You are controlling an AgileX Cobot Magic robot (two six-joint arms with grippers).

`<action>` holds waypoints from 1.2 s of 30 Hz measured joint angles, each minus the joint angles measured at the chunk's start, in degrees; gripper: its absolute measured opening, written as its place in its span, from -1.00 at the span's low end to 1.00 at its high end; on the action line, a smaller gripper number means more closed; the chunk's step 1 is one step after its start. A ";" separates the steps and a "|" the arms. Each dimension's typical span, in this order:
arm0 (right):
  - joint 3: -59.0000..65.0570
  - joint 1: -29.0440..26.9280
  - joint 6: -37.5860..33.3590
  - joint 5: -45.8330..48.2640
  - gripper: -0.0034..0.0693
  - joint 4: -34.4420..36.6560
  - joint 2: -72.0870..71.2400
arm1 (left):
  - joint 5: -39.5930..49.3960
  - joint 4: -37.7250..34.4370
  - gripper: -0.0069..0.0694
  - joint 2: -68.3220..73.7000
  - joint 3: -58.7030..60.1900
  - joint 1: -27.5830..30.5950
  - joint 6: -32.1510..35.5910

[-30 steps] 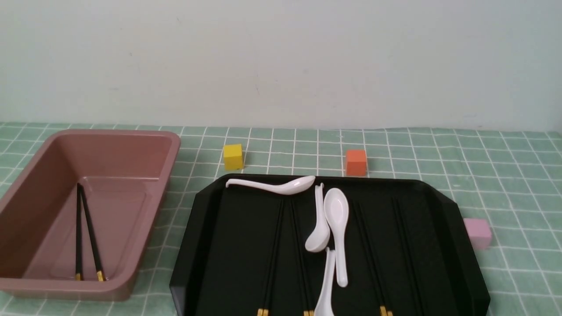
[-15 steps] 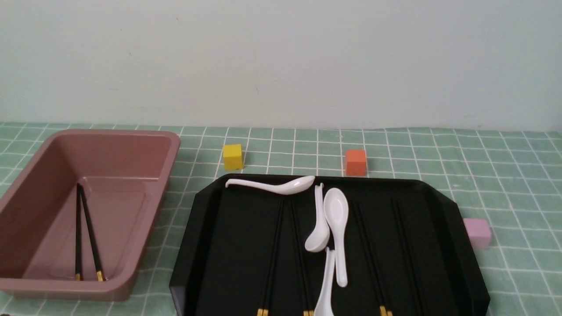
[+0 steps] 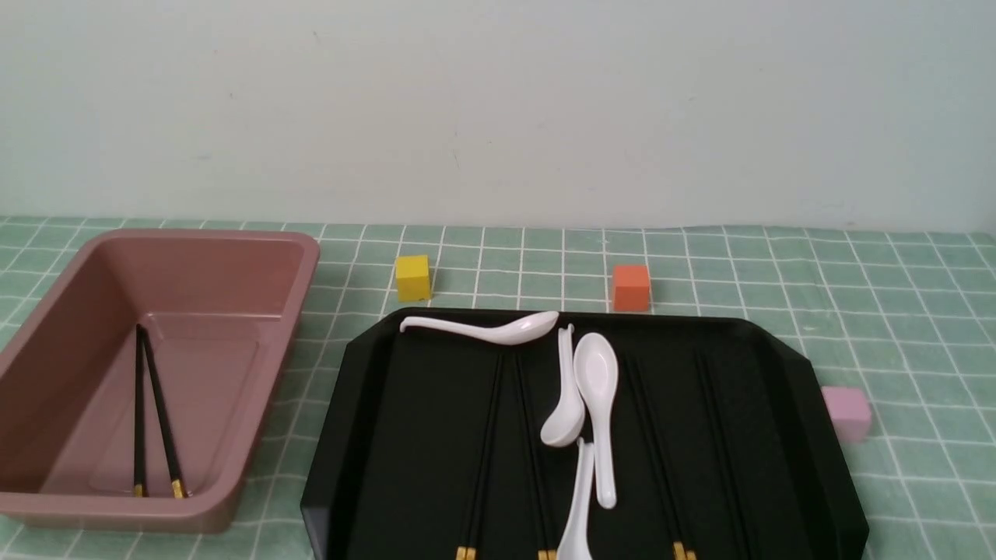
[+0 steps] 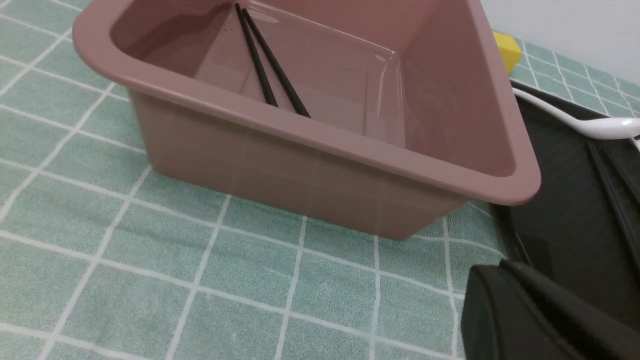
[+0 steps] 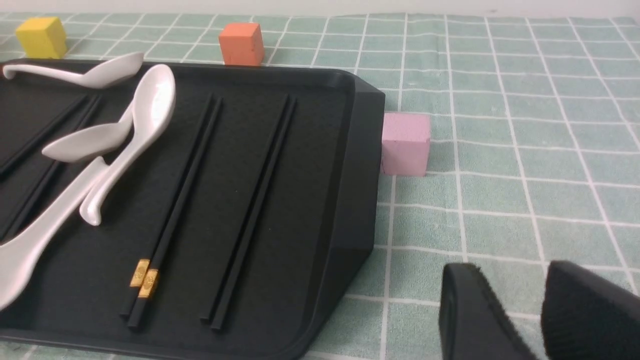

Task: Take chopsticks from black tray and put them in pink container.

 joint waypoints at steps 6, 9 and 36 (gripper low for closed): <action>0.00 0.00 0.00 0.00 -0.25 0.00 0.00 | 0.00 0.05 -0.82 0.00 0.00 0.00 0.06; 0.00 0.00 0.00 0.00 -0.25 0.00 0.00 | 0.00 0.05 -0.81 0.00 0.00 0.00 0.11; 0.00 0.00 0.00 0.00 -0.25 0.00 0.00 | 0.00 0.45 -0.74 0.00 0.00 0.00 0.11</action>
